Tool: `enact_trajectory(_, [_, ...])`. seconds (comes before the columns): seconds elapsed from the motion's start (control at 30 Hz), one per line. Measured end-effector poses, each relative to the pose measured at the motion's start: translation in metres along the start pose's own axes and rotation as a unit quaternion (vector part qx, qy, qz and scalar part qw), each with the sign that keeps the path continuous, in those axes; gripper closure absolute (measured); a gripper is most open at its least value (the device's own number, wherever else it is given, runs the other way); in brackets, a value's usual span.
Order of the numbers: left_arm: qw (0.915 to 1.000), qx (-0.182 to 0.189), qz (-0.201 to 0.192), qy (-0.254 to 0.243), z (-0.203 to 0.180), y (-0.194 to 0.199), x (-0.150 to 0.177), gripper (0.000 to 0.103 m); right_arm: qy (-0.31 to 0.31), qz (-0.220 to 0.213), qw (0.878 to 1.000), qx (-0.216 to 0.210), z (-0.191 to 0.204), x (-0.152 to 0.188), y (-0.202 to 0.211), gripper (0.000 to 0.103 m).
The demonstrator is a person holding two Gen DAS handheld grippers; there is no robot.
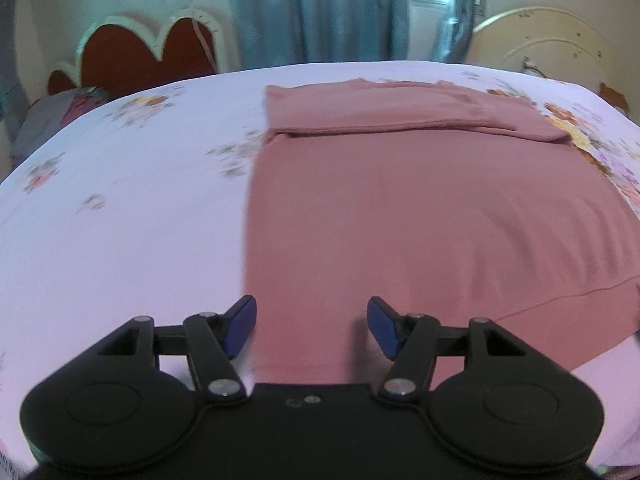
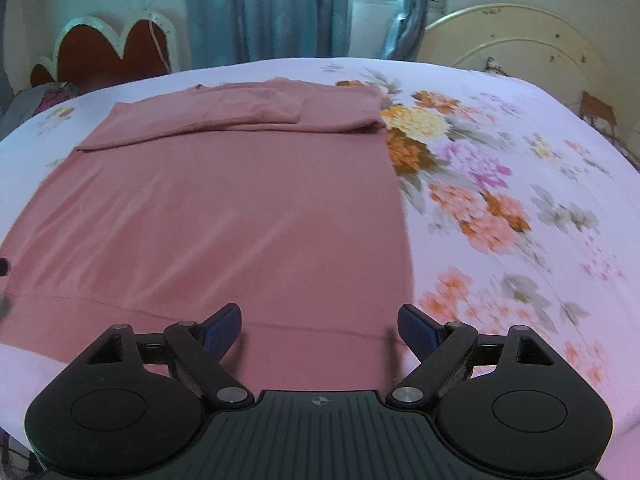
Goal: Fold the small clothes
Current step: 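Grasp the sweatshirt hem with the right gripper and lift it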
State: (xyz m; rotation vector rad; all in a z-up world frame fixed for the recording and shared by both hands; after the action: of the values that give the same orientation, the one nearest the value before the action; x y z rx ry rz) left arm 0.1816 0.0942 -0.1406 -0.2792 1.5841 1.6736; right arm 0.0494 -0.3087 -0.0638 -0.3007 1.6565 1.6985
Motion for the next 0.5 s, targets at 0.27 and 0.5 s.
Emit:
enact_trajectory(0.27, [0.9985,0.01,0.022,0.049,0.027,0.0,0.029,0.043,-0.042,0.017,0.999,0.009,-0.026,0.009,-0.004,0.037])
enact_trajectory(0.5, [0.9941,0.064,0.027,0.084,0.02,-0.002,0.042,0.053,-0.066,0.04,0.997,-0.004,-0.021,0.021,-0.017,0.044])
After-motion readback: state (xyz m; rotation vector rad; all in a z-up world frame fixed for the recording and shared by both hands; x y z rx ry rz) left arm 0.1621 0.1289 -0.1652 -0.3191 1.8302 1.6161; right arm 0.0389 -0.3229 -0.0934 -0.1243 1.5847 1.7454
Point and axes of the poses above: each gripper's, at about its wrist camera, not at the fingertips, and y roughly against the way its jaws point, z to its left, x to its underside, the point moved 9 cm from there along -y, roughly the way its jaws point, and after that the axes turned 10 degrees about -y, right-handed, at the moved point
